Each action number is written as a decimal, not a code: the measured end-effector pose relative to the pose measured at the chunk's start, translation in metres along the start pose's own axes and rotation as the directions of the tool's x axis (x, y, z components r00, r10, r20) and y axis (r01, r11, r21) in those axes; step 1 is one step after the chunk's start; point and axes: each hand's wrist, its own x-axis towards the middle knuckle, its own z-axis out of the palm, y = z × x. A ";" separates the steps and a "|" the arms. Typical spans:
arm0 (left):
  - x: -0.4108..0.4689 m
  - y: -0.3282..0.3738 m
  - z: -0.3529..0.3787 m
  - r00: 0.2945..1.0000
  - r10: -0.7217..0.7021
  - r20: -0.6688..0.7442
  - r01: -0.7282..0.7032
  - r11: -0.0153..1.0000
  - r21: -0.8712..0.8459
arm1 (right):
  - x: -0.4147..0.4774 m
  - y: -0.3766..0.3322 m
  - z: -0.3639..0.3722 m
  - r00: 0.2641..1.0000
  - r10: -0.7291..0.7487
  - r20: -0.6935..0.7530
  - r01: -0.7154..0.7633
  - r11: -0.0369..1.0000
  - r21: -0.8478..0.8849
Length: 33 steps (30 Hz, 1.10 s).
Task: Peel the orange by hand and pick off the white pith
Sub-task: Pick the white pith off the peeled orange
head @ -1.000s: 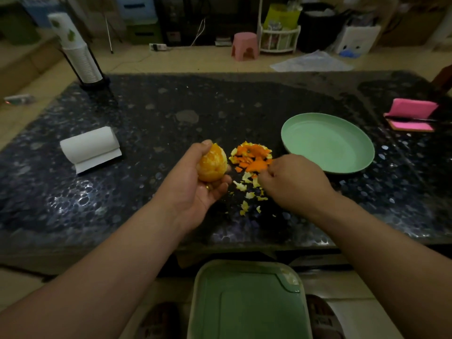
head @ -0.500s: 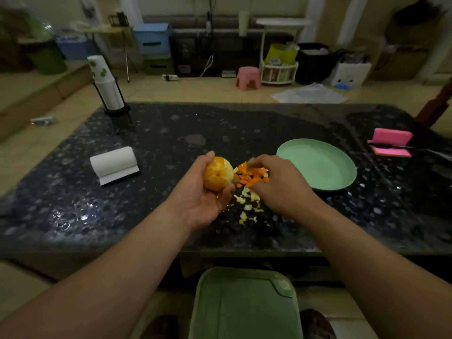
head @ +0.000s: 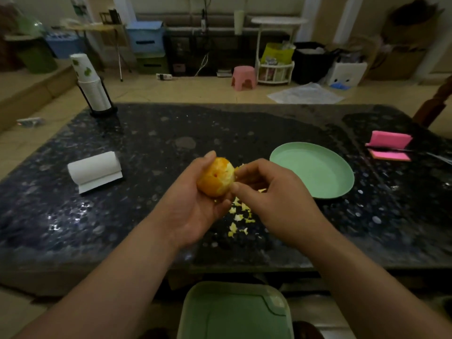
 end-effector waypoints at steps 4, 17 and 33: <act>0.001 0.007 0.002 0.989 0.083 0.126 -0.094 0.992 0.083 | 0.004 -0.001 -0.007 0.994 -0.014 -0.107 0.024 0.995 0.095; 0.014 0.013 -0.006 0.965 0.250 0.081 -0.260 0.869 0.421 | 0.017 0.003 -0.001 0.979 -0.118 -0.166 0.106 0.991 -0.079; 0.010 0.007 -0.004 0.962 0.258 0.092 -0.272 0.862 0.427 | 0.016 0.006 0.004 0.942 -0.243 -0.231 0.185 0.951 -0.248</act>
